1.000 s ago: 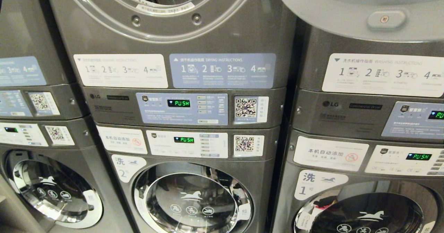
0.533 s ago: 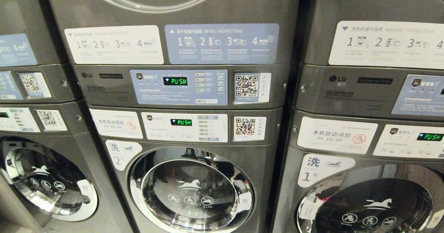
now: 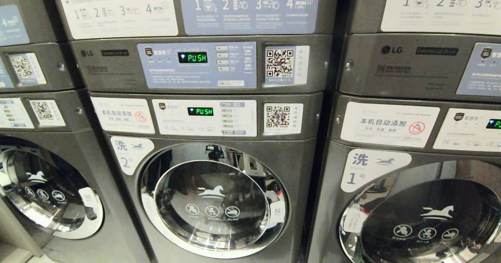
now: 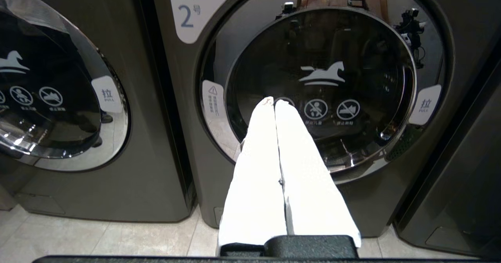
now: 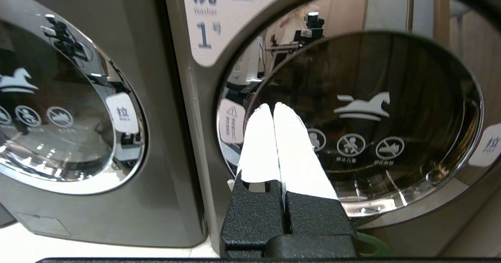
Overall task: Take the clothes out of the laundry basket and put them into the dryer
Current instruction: Take the clothes out of the basket
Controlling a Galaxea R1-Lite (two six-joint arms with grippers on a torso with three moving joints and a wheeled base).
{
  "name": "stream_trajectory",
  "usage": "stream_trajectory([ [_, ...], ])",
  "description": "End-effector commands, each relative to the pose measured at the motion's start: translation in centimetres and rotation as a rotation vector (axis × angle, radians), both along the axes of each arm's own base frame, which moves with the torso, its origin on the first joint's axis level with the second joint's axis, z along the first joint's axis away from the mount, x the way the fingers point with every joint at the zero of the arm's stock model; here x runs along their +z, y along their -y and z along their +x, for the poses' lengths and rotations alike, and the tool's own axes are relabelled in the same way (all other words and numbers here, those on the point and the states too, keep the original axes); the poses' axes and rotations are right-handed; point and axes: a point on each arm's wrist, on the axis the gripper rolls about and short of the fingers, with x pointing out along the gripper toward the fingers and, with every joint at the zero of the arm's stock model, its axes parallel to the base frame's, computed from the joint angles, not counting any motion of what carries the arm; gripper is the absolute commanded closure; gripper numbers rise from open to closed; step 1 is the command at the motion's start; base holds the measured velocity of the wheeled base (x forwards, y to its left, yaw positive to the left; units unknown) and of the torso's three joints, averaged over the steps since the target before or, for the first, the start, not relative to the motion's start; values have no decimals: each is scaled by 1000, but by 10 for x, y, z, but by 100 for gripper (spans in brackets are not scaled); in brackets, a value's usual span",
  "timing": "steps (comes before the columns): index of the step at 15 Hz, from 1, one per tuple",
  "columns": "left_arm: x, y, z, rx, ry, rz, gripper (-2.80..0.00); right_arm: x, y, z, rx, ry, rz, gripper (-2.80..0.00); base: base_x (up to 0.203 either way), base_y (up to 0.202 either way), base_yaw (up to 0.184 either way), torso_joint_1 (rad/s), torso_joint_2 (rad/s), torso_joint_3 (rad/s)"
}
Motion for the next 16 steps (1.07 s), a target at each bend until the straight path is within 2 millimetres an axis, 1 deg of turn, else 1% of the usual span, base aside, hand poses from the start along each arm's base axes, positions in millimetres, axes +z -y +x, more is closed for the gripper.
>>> stream_trajectory([
  [1,0,0,0,0,0,0,0,0,0,0,0,1,-1,0,0,0,0,-205,486,273],
  [13,0,0,0,0,0,0,0,0,0,0,0,1,1,0,0,0,0,-181,464,283],
  [16,0,0,0,0,0,0,0,0,0,0,0,1,1,0,0,0,0,-61,189,120],
])
